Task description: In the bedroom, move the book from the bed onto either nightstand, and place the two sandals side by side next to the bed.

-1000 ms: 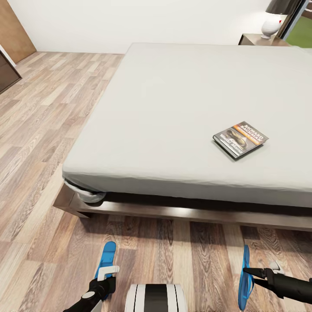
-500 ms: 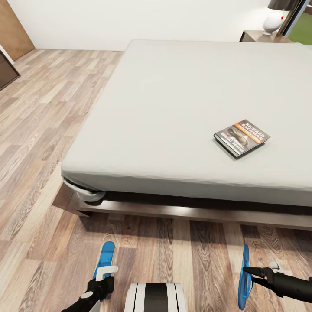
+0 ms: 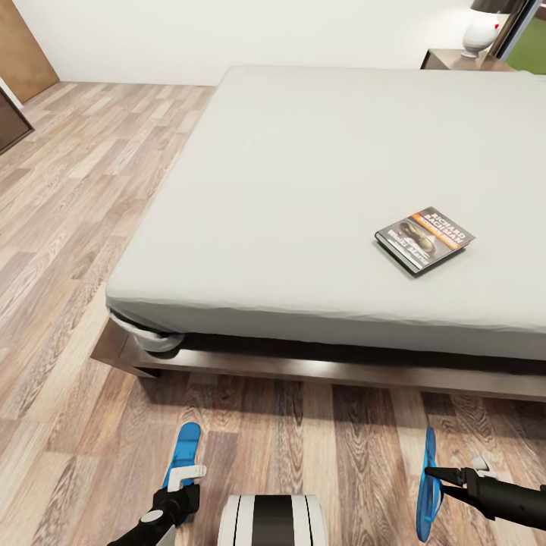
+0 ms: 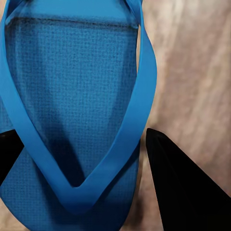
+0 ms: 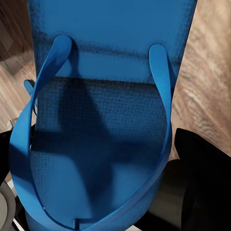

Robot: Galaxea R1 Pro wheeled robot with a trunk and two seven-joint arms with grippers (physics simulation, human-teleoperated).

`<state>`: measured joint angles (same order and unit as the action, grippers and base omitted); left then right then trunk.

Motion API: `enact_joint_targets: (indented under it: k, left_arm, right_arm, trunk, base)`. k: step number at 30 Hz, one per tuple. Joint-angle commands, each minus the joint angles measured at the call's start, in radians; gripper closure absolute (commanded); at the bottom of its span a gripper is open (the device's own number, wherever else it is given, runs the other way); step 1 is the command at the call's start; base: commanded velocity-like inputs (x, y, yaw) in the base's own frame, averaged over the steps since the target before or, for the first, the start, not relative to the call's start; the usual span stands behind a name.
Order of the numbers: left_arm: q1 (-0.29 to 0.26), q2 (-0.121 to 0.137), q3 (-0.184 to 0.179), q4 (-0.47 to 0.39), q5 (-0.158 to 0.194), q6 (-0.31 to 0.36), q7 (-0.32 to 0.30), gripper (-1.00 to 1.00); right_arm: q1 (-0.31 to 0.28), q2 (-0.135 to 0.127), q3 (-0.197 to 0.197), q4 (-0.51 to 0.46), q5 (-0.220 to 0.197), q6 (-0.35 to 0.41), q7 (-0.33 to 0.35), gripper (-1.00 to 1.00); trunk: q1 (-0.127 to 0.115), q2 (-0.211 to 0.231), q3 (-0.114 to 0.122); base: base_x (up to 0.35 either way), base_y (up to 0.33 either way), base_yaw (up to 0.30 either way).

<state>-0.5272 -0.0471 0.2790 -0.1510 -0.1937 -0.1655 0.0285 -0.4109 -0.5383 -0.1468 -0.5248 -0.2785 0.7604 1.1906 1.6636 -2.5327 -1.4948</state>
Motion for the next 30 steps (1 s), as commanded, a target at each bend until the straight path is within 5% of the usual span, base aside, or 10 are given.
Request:
enact_joint_targets:
  k: [1,30]
  left_arm:
    - [0.0,0.0,0.007,0.001,-0.012,-0.003,0.002,1.0]
    - [0.0,0.0,0.008,0.001,-0.012,-0.003,0.001,1.0]
  right_arm:
    - [0.0,0.0,0.0,0.0,-0.004,0.007,0.0,1.0]
    - [0.0,0.0,0.0,-0.001,-0.004,0.007,0.0,1.0]
  trunk:
    - [0.0,0.0,-0.001]
    - [0.001,-0.001,-0.008]
  base:
    - [0.0,0.0,0.0]
    - [0.0,0.0,0.0]
